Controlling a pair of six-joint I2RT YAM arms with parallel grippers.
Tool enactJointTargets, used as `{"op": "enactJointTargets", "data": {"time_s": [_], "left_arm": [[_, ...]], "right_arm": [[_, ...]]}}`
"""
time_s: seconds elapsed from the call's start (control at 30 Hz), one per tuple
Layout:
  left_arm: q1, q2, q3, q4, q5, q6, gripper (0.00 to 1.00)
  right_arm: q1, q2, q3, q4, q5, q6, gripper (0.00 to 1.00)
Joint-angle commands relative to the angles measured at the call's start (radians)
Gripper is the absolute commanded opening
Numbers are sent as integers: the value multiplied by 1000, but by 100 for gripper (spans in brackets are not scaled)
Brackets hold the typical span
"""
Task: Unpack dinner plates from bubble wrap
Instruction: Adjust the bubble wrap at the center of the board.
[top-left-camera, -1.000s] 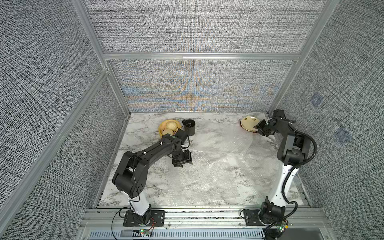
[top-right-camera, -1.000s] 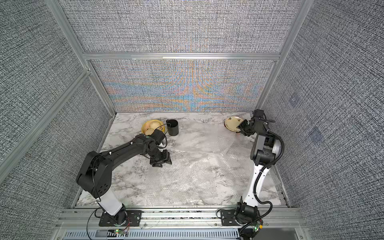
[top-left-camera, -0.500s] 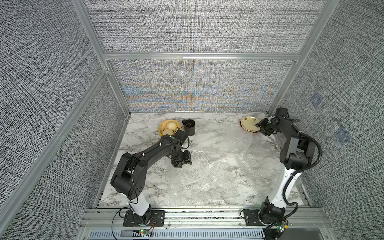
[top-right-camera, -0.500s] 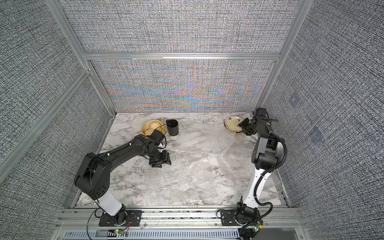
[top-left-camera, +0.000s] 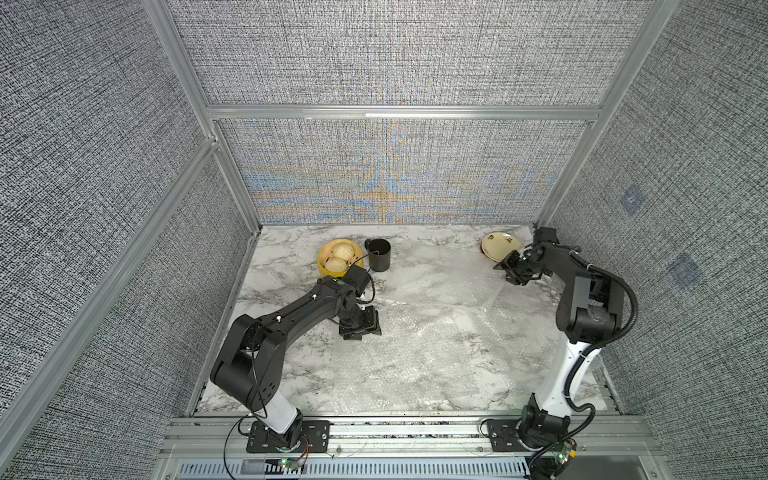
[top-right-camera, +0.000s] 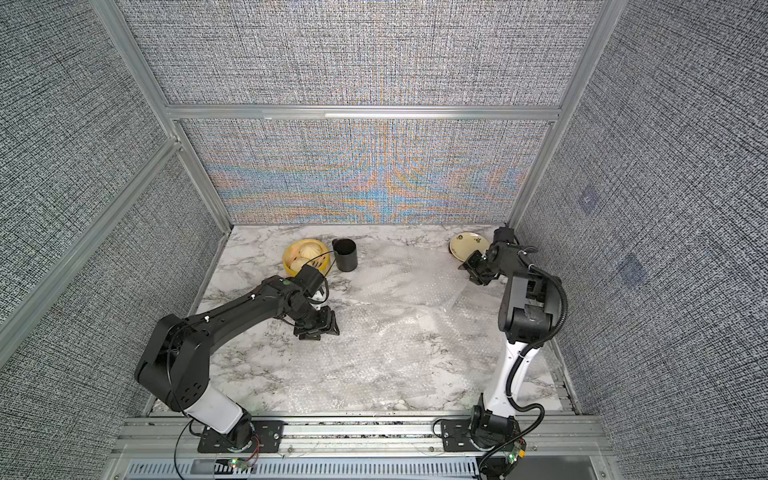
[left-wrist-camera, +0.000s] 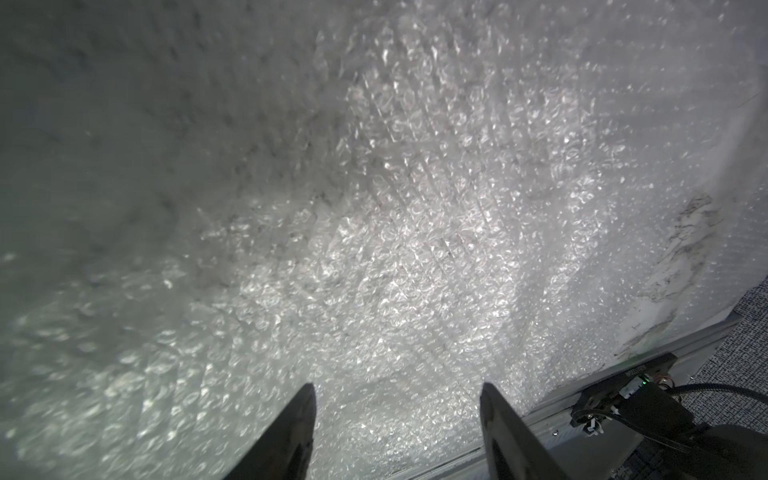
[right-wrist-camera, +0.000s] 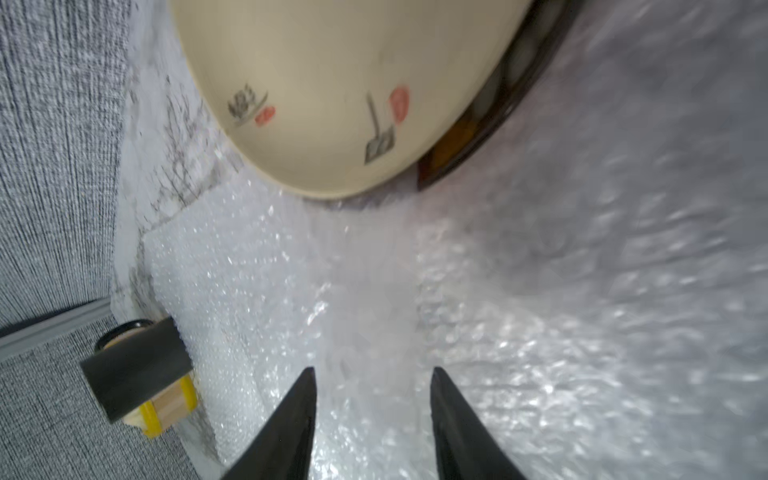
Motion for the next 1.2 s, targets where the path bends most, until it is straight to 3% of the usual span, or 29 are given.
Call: {"op": "enactJointTargets", "data": {"time_s": [0.0,0.23,0.33,0.47,0.57,0.67,1.17], "left_arm": [[0,-21,-17,9,7,18,63],[0,-47,-48,31,10,24,63],[0,-52,-54,48,13,21,63],[0,-61,-76,81,15,12,63],[0,-63,-92,104,22,6,63],[0,-68,-104,120,22,4,63],[2,-81,-56,95,-4,25,63]], "right_arm": [[50,-15,-17,12,-46,-2,41],[161,-81,-62,78,-70,75,17],[179,-111,-67,72,-84,89,16],[181,-168,-80,31,-69,66,20],[170,-198,-53,-42,-49,31,38],[142,-233,-36,-88,-34,11,45],[-25,-390,59,-197,-61,-35,50]]}}
